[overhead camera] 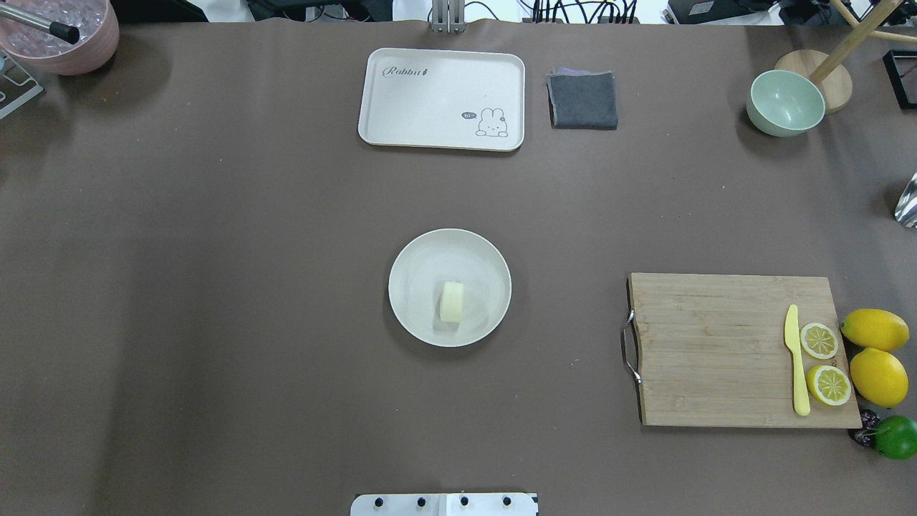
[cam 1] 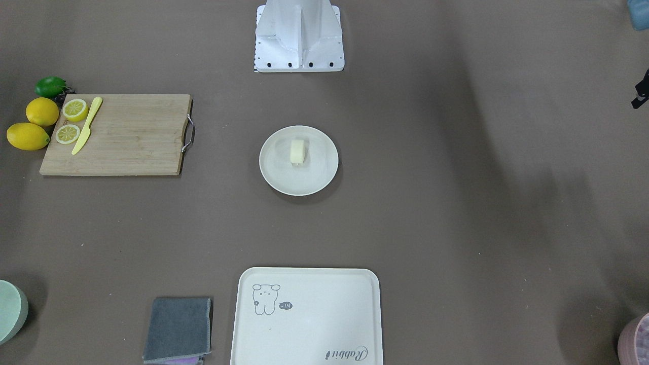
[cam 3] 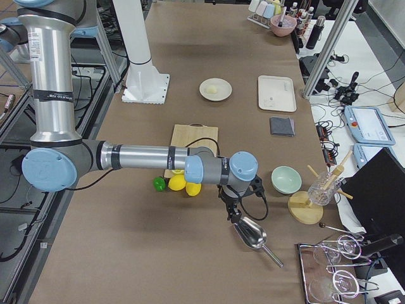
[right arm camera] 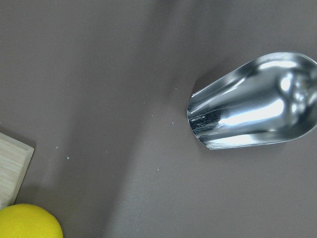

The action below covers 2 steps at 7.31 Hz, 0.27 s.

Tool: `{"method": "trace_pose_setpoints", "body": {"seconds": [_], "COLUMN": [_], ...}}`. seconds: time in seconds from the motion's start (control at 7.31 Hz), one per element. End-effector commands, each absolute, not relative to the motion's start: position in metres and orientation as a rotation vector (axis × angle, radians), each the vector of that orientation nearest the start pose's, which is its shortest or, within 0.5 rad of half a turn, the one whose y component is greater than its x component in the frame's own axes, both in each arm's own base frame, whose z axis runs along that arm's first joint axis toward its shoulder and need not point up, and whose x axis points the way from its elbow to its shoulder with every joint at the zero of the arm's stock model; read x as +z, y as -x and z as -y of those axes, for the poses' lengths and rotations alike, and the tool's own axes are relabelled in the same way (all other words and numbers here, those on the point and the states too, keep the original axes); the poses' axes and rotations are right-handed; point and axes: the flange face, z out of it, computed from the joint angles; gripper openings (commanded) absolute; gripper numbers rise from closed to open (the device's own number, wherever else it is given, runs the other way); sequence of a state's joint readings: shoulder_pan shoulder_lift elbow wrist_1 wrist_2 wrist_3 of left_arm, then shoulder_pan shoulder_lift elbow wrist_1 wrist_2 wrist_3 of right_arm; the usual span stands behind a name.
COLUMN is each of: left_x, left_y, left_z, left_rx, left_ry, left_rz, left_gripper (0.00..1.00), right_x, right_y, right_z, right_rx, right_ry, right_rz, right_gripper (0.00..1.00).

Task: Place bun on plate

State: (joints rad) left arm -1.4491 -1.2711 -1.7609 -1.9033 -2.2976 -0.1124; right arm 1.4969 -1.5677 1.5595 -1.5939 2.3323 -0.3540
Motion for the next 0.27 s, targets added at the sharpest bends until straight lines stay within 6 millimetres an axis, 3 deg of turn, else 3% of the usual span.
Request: {"method": "trace_pose_setpoints", "body": {"seconds": [0.0,0.14], "left_x": [0.6614,0.6589], "left_y": [0.0209,0.0219], "left_z": [0.3869,0.386], "left_rx": [0.094,0.092], "left_ry": [-0.141,-0.147], "left_rz": [-0.739,-0.744], "left_gripper": [0.98,0.98], "right_x": [0.6657,0.667], "right_y": [-0.0285,-0.0294], "right_z": [0.4904,0.4882], "right_rx": [-0.395,-0.393], "right_ry": [-0.077,-0.076], "right_rz": [0.764,0.764], "right_gripper": [1.0,1.0]}}
